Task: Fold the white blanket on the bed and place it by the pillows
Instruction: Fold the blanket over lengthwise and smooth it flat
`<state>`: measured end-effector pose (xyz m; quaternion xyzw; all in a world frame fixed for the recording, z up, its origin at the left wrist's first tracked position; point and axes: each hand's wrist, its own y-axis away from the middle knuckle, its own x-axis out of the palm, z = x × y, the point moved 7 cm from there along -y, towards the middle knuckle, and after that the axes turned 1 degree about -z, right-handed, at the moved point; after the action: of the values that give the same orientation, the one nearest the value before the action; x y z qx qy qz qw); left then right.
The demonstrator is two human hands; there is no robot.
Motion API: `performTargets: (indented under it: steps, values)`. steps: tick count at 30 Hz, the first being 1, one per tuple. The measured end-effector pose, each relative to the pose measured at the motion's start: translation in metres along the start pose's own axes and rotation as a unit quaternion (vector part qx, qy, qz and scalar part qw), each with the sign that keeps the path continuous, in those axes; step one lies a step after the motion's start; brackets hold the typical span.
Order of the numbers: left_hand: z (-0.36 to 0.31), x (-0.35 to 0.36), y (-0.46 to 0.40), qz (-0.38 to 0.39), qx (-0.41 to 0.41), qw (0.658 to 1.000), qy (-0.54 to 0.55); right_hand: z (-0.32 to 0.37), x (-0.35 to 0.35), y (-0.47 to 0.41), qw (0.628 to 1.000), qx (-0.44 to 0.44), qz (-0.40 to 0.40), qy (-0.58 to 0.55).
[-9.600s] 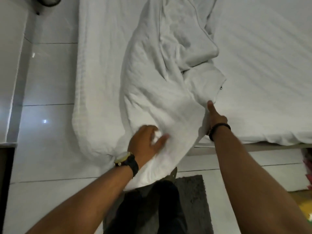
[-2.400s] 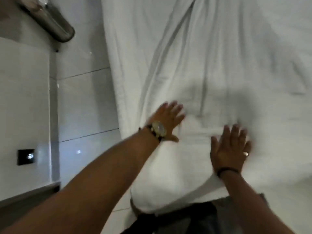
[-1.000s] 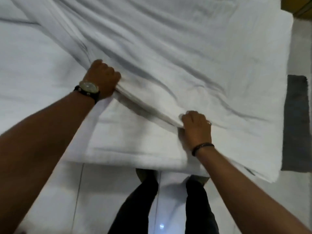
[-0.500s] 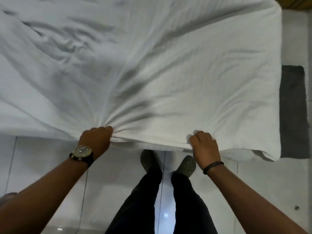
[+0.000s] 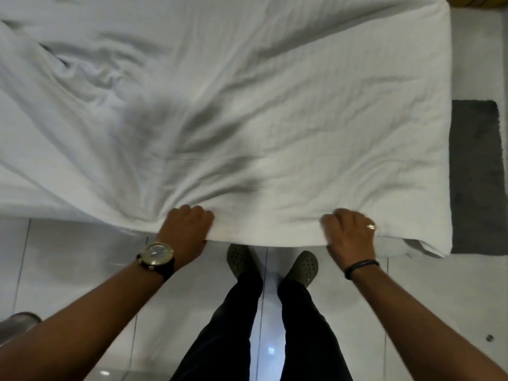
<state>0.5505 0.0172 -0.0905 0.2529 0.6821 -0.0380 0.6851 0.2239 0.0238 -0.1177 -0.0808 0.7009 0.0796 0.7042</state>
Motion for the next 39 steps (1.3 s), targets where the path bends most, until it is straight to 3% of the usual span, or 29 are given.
performTargets:
  steps: [4,9,12,14,16,20,23,25,27,29,31,33,36,39]
  values:
    - [-0.081,0.005,-0.044,-0.058,0.119,0.991,0.015,-0.088,-0.005,0.017,0.992,0.066,-0.027,0.105]
    - [-0.14,0.012,-0.083,-0.04,0.13,0.987,0.085,-0.144,-0.02,-0.002,0.975,0.132,-0.02,0.178]
    - [-0.138,0.027,-0.086,0.039,0.094,0.99,0.098,-0.158,-0.011,0.032,0.988,0.076,-0.001,0.133]
    - [-0.148,0.03,-0.075,0.056,0.121,0.988,0.073,-0.163,-0.003,0.072,0.993,0.051,0.026,0.1]
    - [-0.165,0.036,-0.065,0.067,0.15,0.985,0.042,-0.167,0.003,0.1,0.992,0.076,0.054,0.082]
    - [-0.162,0.045,-0.07,0.083,0.131,0.986,0.054,-0.162,0.012,0.1,0.983,0.153,0.097,0.03]
    - [-0.168,0.039,-0.073,0.077,0.157,0.982,0.064,-0.145,0.021,0.092,0.981,0.123,0.144,-0.035]
    - [-0.181,0.023,-0.076,0.013,0.162,0.98,0.113,-0.129,0.013,0.088,0.98,0.114,0.126,-0.107]
    - [-0.186,0.003,-0.089,-0.1,0.137,0.976,0.137,-0.095,-0.009,0.069,0.983,0.09,0.04,-0.158]
    - [-0.18,0.0,-0.107,-0.137,0.085,0.981,0.106,-0.061,-0.024,0.034,0.977,0.074,-0.028,-0.198]
    - [-0.157,0.015,-0.12,-0.075,0.01,0.994,0.081,-0.046,-0.008,0.002,0.984,0.039,-0.009,-0.172]
    - [-0.122,0.032,-0.115,-0.012,-0.055,0.996,0.069,-0.081,0.023,-0.006,0.992,0.058,0.041,-0.107]
    - [-0.076,0.036,-0.09,0.049,-0.099,0.993,0.029,-0.187,0.053,0.031,0.962,0.228,0.129,-0.079]
    - [-0.053,0.034,-0.07,0.105,-0.15,0.983,0.026,-0.207,0.043,0.038,0.913,0.356,0.169,-0.109]
